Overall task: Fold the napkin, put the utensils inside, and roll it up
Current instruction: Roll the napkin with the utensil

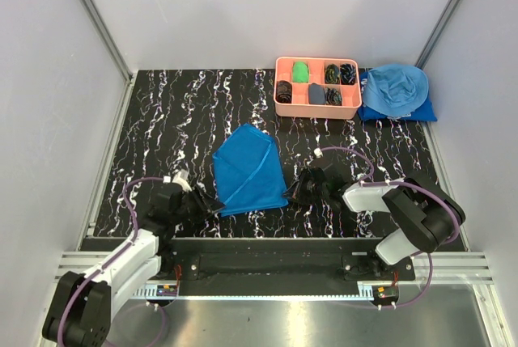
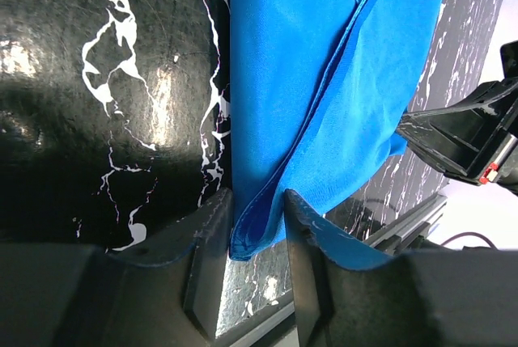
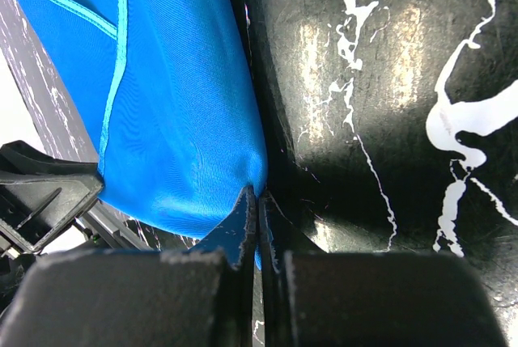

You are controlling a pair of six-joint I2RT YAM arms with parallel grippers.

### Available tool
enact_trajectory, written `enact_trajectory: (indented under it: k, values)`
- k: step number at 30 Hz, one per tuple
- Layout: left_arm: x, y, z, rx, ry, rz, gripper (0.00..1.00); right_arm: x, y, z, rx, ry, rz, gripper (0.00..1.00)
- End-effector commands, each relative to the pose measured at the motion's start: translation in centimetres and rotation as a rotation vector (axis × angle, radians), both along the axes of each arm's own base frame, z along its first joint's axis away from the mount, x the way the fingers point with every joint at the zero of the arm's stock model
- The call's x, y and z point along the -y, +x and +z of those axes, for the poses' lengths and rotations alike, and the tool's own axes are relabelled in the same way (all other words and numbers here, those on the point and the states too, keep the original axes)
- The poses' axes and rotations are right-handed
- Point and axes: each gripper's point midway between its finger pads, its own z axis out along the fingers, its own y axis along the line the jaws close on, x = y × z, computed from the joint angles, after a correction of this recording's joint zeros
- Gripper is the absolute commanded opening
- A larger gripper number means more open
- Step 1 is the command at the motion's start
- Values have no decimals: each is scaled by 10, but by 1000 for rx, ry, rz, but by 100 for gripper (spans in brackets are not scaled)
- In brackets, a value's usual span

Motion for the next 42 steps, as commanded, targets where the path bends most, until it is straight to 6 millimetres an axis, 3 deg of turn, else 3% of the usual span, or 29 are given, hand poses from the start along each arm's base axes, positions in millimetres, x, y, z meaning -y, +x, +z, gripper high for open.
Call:
enact_trajectory:
  k: [1,9,19,21,23,25,26,28,29,31,34,36,37,39,40,42]
  values:
    - [-12,-19,-35,-70,86,7,37,24,-17,-31,-75,-118,-24,0]
    - [-14,-31,-51,-135,139,-26,33,26,-18,-31,-76,-117,-28,0]
    - [-9,-6,-30,-39,143,-25,0,24,-18,-28,-66,-109,-23,0]
    - [-5,2,-21,-8,139,-35,0,23,-16,-24,-44,-108,-6,0]
    - [-4,8,-15,10,141,-35,0,22,-13,-13,-1,-111,22,7]
    - [-1,16,-4,36,140,-48,0,24,-11,-1,36,-132,43,23]
    - [-1,15,-4,21,151,-54,0,24,-6,8,86,-150,74,38]
    - [2,24,10,53,156,-68,0,31,-3,25,168,-205,118,50]
    - [1,22,10,40,163,-74,0,25,2,41,228,-210,140,58]
    - [3,27,19,57,162,-86,0,31,1,54,312,-291,191,65]
    - [4,28,24,50,153,-106,0,12,-1,75,459,-361,305,73]
    - [4,30,28,48,133,-105,0,-12,-7,86,542,-394,378,77]
    - [6,29,30,44,114,-118,0,-18,-8,79,562,-440,428,78]
    - [6,31,35,48,101,-119,0,-39,-2,91,645,-491,443,80]
    - [6,30,36,48,96,-124,0,-52,-10,80,670,-538,510,80]
    - [3,32,38,47,97,-118,0,-73,-6,89,742,-562,510,81]
